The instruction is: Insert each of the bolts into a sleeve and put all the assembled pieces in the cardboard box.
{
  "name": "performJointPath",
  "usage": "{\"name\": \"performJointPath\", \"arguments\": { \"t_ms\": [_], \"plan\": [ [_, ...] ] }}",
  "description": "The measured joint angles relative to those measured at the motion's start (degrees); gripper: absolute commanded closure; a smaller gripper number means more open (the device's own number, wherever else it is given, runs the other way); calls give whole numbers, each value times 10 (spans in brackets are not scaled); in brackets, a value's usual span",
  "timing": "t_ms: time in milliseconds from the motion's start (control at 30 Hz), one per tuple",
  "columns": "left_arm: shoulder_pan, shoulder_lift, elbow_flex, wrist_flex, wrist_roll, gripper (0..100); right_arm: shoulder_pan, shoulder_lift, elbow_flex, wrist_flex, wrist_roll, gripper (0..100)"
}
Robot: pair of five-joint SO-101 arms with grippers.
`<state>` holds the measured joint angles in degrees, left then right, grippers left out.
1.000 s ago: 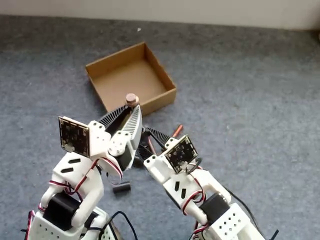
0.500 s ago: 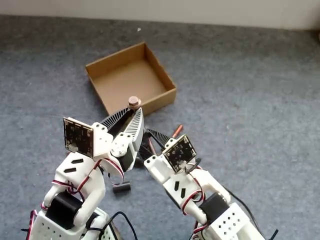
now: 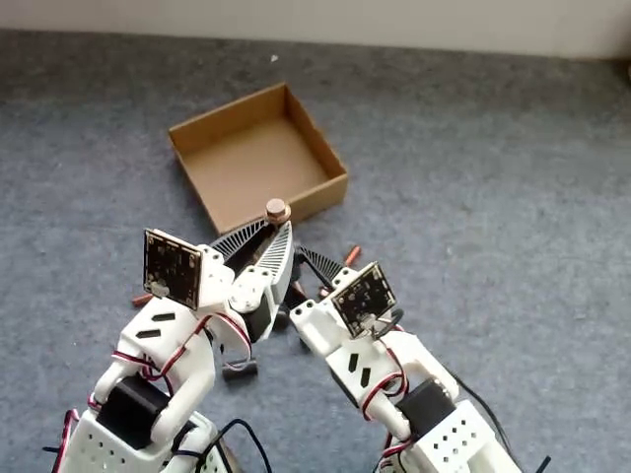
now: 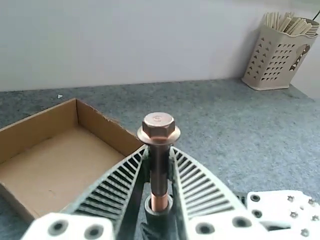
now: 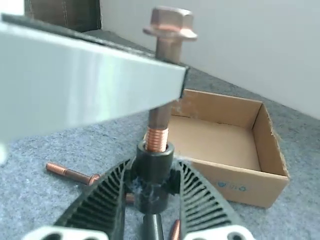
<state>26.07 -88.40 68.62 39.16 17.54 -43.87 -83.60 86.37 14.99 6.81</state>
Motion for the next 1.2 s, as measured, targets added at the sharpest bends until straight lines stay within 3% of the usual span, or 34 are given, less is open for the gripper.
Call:
{"name": "performJointPath", "arguments": {
  "t_ms": [200,433,633,800,933,1100,1200],
  "plan": [
    [0,-1,0,9,0,740,9,0,0,0,0,993],
    [-40,-6,-1,18,-2,741,32,1,1,1,1,993],
    [-40,-2,-1,20,-59,741,32,2,1,0,1,993],
    [-41,-2,-56,104,-120,742,34,1,1,0,1,993],
    [-69,-8,-94,185,-183,811,58,1,27,0,1,993],
    [-160,-8,-88,201,-229,987,105,1,71,0,1,993],
    [-215,-8,-59,201,-236,982,120,1,75,0,1,993]
  ]
}}
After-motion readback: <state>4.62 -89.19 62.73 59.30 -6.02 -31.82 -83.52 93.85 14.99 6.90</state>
